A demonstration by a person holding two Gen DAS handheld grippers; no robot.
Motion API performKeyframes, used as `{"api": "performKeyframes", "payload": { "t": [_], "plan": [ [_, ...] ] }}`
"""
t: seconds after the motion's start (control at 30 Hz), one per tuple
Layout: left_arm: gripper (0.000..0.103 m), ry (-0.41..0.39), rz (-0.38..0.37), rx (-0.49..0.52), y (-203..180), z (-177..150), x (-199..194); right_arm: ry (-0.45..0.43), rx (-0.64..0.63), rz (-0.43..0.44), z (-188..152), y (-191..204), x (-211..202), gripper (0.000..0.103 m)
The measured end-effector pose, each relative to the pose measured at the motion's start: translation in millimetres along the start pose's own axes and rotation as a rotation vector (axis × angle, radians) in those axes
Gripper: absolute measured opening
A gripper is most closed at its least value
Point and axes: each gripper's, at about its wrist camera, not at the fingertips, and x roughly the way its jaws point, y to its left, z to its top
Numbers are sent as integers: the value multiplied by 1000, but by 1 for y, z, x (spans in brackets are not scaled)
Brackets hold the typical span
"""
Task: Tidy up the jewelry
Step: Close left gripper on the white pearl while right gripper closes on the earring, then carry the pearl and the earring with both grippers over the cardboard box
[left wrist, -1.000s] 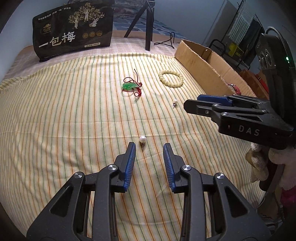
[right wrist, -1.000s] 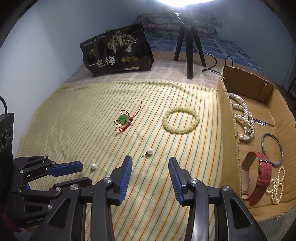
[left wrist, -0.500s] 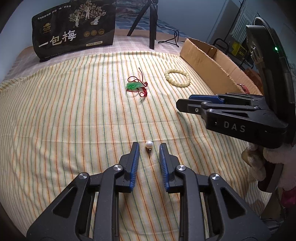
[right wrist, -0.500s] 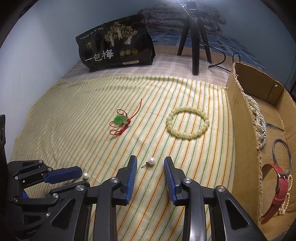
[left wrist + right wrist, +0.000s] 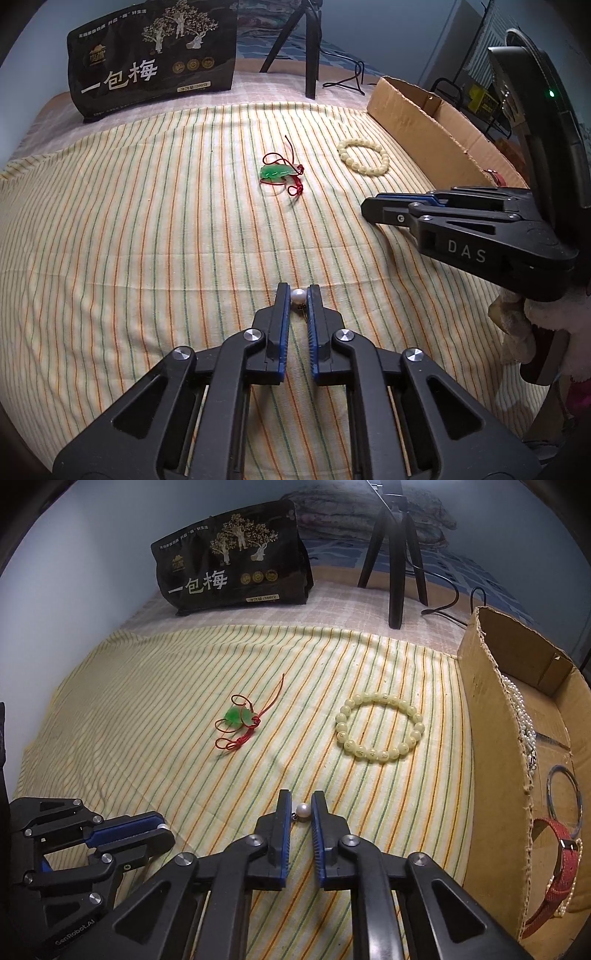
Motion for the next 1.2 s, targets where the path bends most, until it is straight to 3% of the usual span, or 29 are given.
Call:
{"api": "performKeyframes", "payload": {
  "t": [0.63, 1.2],
  "plan": [
    [7, -34, -5, 5, -15, 2, -36, -88, 29, 57, -8, -8, -63, 8],
    [7, -142, -47, 112, -74, 25, -86, -196, 72, 45, -25, -47, -141, 8]
  ]
}}
